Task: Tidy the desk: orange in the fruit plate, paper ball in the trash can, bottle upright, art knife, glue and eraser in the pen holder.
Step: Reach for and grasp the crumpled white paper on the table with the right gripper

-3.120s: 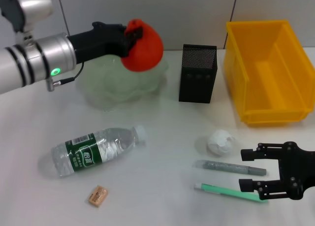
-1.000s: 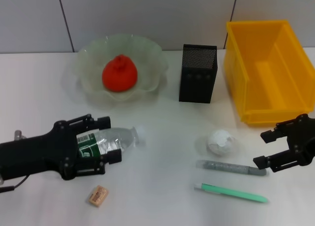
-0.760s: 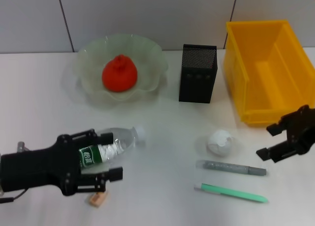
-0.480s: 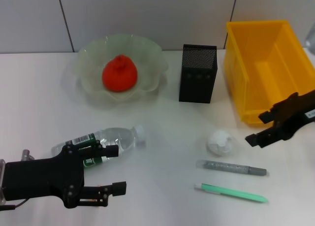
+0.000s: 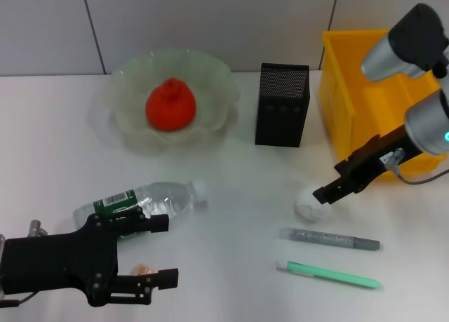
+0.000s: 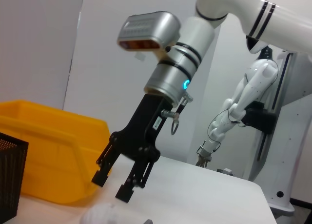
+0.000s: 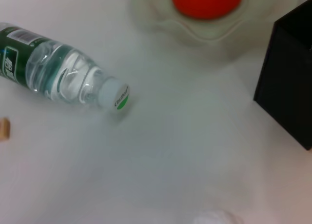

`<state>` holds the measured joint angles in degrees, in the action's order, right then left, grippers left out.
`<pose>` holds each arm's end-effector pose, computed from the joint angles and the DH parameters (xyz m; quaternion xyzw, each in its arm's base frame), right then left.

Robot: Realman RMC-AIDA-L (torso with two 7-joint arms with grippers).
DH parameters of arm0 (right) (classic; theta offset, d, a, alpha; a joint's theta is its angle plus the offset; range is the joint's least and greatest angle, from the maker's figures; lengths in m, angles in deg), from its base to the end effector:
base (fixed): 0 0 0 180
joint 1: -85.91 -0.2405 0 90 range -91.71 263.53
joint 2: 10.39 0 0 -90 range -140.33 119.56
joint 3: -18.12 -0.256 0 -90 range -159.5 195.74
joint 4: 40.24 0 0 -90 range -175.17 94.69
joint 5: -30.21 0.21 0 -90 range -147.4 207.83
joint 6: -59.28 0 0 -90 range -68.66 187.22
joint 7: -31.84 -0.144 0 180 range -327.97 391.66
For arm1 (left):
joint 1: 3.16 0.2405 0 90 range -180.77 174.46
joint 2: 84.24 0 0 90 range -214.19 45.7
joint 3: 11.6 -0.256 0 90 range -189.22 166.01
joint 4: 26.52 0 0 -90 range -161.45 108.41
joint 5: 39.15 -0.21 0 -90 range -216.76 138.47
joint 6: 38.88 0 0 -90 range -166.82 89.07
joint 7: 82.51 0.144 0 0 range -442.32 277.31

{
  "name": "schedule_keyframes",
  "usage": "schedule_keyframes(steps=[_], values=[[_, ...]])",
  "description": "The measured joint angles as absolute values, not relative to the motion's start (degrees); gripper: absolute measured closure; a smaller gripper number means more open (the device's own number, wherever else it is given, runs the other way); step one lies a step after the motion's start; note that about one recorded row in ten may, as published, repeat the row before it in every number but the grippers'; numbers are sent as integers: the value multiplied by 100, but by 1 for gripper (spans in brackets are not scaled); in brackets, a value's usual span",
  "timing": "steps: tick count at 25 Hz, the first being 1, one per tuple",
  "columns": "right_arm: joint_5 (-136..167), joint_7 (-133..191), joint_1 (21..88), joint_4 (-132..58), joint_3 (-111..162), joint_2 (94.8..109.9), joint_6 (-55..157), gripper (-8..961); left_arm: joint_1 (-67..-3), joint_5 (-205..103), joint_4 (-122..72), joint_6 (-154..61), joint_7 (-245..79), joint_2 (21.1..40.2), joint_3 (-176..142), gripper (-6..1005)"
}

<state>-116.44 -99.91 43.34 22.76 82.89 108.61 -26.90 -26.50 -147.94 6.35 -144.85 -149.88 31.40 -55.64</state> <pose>0.1848 0.3889 0.0063 -0.9352 0.2987 -0.1175 0.1496 -0.2774 0.2640 0.0108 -0.9400 -0.1437 -0.3072 0.0371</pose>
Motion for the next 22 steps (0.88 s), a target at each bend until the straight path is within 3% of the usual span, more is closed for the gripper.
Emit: schedule_keyframes(steps=[22], values=[[-11882,-10480,3804,979,9187,10906,-1696,195,-2574,-14795,635,-14608,-14851,3151,-5573,138]])
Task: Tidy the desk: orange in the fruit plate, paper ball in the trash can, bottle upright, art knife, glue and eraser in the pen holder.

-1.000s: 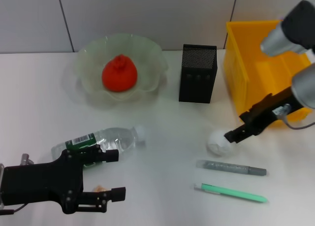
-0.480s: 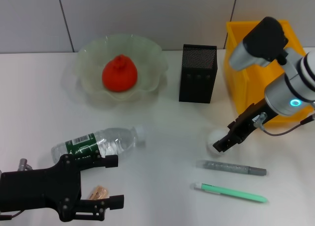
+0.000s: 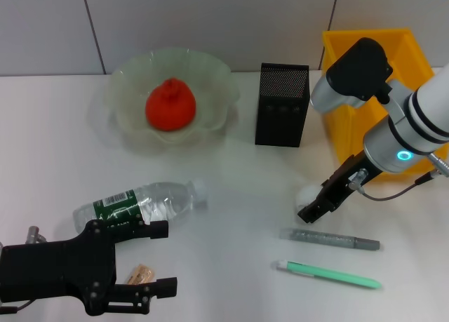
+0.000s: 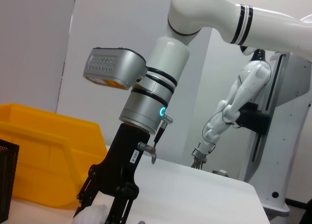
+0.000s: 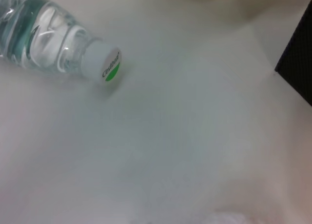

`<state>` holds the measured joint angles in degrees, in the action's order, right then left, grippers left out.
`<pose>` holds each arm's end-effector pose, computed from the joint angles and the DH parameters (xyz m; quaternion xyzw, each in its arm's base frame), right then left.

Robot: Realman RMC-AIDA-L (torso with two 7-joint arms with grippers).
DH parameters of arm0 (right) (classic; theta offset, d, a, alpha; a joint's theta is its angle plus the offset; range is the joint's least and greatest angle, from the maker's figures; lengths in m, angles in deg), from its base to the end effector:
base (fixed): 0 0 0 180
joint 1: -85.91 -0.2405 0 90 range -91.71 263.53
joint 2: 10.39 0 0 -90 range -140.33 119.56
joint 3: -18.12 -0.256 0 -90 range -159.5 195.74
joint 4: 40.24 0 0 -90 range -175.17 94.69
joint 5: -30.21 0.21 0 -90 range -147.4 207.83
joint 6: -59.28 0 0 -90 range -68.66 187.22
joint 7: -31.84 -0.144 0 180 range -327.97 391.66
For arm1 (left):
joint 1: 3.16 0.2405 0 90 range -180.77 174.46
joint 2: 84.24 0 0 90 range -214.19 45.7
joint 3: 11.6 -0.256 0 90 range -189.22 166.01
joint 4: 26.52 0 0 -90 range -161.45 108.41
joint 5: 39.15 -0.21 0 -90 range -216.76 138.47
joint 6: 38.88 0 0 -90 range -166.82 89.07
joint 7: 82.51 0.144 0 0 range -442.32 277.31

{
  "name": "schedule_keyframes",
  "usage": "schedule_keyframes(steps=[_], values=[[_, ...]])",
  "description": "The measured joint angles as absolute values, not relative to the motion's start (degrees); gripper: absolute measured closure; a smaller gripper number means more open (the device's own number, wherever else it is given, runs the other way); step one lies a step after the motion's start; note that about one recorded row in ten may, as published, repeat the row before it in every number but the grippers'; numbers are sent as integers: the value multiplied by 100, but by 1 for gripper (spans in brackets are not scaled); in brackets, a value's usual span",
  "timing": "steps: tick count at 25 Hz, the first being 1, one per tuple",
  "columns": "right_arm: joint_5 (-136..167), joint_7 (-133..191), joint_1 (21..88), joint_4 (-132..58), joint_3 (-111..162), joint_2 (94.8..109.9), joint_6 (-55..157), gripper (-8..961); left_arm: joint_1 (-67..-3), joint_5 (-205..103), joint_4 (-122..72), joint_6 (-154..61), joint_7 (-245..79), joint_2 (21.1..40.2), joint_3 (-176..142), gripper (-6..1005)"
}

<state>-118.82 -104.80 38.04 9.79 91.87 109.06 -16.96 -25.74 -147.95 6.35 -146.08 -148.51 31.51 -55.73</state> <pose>0.1889 0.3965 -0.0410 -0.9254 0.2999 -0.1783 0.1478 -0.2787 0.2576 0.0107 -0.9397 -0.1356 -0.3123 0.0329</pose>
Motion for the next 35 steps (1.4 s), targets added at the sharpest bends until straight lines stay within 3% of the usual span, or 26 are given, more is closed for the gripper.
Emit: schedule_keyframes(steps=[17,23,30,35], values=[[-11810,-10472,3788,1052,9262,10908,-1724,320,-2574,-14796,628,-14591,-14806,3160,-5547,139],[-12090,-10932,4136,2734,9161,10864,-3106,457,-2550,-14795,626,-14601,-14799,3160,-5564,139],[-13019,-11391,4587,5213,8891,10884,-4881,439,-2491,-14795,626,-14627,-14780,3160,-5563,139],[-13393,-11305,4817,5890,8581,10894,-4888,427,-2457,-14795,626,-14636,-14688,3181,-5564,139]])
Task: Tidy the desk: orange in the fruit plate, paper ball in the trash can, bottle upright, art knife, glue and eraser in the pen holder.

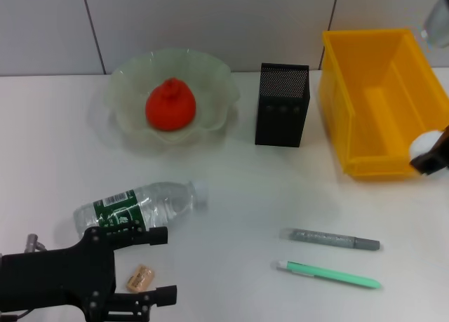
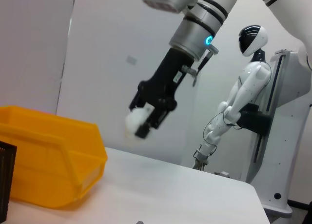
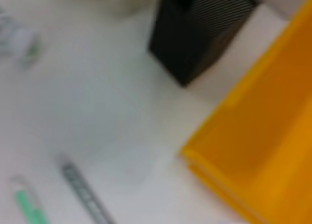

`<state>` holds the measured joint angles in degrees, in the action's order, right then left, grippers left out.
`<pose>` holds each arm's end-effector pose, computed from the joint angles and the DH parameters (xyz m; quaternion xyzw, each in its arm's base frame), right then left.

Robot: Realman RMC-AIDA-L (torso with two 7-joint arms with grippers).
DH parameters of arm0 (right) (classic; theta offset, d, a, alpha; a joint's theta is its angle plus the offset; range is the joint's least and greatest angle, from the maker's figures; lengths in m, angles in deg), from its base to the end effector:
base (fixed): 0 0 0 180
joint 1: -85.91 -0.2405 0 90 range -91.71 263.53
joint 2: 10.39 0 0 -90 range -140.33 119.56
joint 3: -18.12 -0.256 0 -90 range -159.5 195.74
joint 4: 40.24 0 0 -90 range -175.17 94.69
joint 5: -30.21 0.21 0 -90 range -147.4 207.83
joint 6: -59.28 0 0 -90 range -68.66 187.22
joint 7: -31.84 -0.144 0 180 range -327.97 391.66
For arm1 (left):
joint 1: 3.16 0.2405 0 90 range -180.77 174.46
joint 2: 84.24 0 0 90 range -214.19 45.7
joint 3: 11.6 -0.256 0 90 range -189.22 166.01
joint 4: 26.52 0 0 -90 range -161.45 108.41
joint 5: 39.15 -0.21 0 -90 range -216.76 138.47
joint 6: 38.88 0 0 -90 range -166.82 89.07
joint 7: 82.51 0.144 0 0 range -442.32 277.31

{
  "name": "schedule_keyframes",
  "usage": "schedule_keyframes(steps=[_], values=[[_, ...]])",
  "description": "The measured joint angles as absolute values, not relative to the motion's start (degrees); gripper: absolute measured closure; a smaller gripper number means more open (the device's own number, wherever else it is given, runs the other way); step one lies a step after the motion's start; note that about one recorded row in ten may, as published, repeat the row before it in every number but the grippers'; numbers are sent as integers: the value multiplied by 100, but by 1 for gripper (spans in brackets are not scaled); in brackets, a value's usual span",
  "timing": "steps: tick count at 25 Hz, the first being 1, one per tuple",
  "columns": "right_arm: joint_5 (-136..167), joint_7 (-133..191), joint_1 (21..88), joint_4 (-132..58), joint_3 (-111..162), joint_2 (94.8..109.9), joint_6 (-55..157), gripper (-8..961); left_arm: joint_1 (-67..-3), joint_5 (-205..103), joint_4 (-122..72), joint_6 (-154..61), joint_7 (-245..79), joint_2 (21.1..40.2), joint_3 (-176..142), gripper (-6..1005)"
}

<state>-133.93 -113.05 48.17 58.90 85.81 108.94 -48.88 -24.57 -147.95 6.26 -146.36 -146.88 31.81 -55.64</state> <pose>0.1488 0.3483 0.0950 -0.8811 0.2975 -0.2261 0.2900 -0.2825 0.2508 0.0091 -0.9389 -0.1322 -0.3155 0.0378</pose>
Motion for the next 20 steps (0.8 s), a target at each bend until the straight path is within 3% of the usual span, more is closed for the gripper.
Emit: schedule_keyframes(steps=[20], values=[[-12734,-10406,5237,4203,8283,10881,-1880,377,-2346,-14745,568,-14662,-14455,3289,-5439,139]])
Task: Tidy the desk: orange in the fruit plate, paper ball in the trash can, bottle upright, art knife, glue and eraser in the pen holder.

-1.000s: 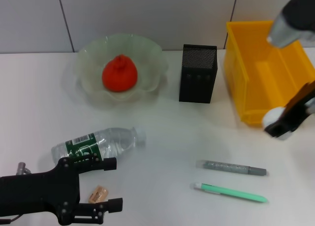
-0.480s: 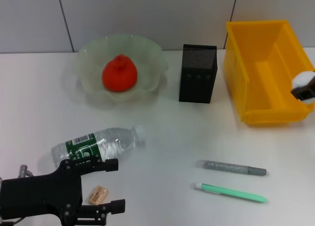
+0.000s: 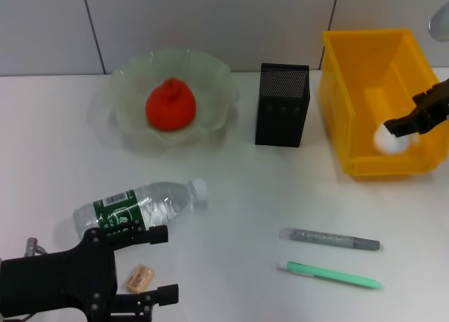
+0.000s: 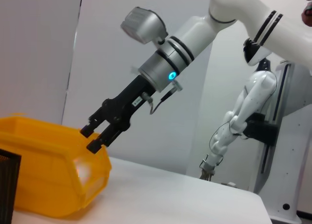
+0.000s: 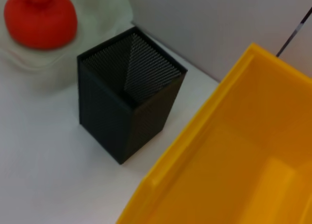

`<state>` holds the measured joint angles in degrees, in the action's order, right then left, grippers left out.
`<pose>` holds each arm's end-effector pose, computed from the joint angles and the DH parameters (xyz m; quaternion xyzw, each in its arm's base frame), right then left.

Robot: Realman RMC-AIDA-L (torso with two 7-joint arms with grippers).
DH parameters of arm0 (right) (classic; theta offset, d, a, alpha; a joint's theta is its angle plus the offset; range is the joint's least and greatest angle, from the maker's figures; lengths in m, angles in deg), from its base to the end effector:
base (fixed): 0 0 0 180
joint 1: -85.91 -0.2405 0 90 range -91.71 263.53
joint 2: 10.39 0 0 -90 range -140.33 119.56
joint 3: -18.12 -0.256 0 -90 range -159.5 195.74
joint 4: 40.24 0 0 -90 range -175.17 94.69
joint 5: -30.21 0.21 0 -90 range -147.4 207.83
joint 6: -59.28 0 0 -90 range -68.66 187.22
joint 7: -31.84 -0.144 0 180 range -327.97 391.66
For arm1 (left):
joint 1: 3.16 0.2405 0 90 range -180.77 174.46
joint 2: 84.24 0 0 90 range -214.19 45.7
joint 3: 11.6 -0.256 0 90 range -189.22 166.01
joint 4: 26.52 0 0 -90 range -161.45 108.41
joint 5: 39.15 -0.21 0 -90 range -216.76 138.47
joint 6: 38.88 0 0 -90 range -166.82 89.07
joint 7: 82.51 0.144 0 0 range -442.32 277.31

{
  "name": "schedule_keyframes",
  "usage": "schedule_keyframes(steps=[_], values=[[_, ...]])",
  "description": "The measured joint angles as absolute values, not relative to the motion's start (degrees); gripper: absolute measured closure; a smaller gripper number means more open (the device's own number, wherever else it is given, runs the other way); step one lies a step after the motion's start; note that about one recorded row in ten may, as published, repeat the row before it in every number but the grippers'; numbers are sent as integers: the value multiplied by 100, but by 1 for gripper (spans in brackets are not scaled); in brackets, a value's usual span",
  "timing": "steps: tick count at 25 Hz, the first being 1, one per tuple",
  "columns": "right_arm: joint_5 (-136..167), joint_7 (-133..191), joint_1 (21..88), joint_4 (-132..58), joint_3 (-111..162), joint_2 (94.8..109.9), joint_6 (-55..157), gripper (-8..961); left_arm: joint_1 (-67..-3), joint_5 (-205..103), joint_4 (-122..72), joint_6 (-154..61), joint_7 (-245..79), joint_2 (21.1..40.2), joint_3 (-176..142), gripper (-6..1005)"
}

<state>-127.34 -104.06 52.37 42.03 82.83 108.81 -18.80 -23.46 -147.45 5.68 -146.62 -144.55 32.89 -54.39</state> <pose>0.1994 0.3985 0.0765 -0.8854 0.2710 -0.1282 0.3553 -0.2833 0.2444 0.0045 -0.9328 -0.1279 -0.3328 0.0519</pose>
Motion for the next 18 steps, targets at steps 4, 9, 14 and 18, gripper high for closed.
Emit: schedule_keyframes(steps=[4,9,14,18], values=[[-12732,-10396,5252,4190,8266,10879,-1813,328,-2328,-14743,558,-14643,-14422,3290,-5423,139],[-12615,-10391,5348,4456,8203,10876,-2050,149,-2313,-14742,603,-14608,-14416,3290,-5364,140],[-11788,-10123,5677,5192,7775,10880,-2934,133,-2354,-14728,655,-14621,-14451,3249,-5119,140],[-10406,-9344,6152,5292,7260,10887,-3601,133,-2443,-14739,1000,-14618,-14696,3211,-5053,140]])
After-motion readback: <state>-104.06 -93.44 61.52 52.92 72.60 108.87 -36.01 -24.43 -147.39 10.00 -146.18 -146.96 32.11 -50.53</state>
